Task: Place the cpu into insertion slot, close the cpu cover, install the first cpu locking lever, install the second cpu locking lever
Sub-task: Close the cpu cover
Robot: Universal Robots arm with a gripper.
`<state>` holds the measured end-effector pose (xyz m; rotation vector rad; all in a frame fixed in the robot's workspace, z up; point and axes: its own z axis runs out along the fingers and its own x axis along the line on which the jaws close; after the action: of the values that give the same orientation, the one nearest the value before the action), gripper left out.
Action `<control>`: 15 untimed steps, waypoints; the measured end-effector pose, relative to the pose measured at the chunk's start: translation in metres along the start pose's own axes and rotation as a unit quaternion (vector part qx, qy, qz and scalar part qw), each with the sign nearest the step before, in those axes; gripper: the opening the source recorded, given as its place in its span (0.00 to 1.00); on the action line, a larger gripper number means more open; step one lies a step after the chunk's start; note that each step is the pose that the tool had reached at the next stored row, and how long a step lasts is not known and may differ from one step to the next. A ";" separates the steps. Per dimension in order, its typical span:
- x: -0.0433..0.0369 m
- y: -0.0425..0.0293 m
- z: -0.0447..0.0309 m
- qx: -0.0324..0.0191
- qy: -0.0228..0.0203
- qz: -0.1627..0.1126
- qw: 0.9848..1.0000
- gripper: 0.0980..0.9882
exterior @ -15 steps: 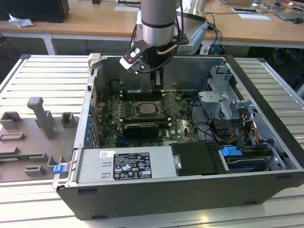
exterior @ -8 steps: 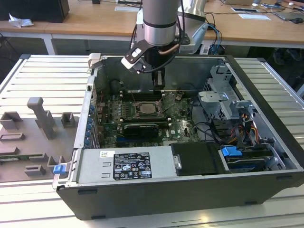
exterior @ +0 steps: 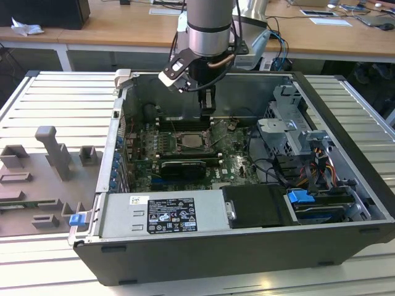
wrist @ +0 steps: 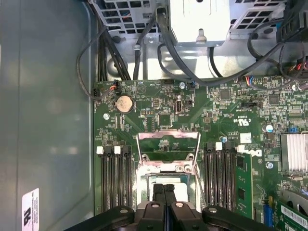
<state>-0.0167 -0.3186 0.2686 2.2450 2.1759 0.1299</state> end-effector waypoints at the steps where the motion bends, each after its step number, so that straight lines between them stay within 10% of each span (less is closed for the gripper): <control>1: 0.0000 0.0017 0.0001 0.000 0.000 0.000 1.000 0.01; 9: 0.0005 0.0062 -0.0065 0.000 0.000 0.000 1.000 0.01; 15: 0.0009 0.0256 -0.0039 0.003 0.000 -0.001 1.000 0.01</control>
<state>0.0087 -0.3187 0.2742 2.2466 2.1811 0.1225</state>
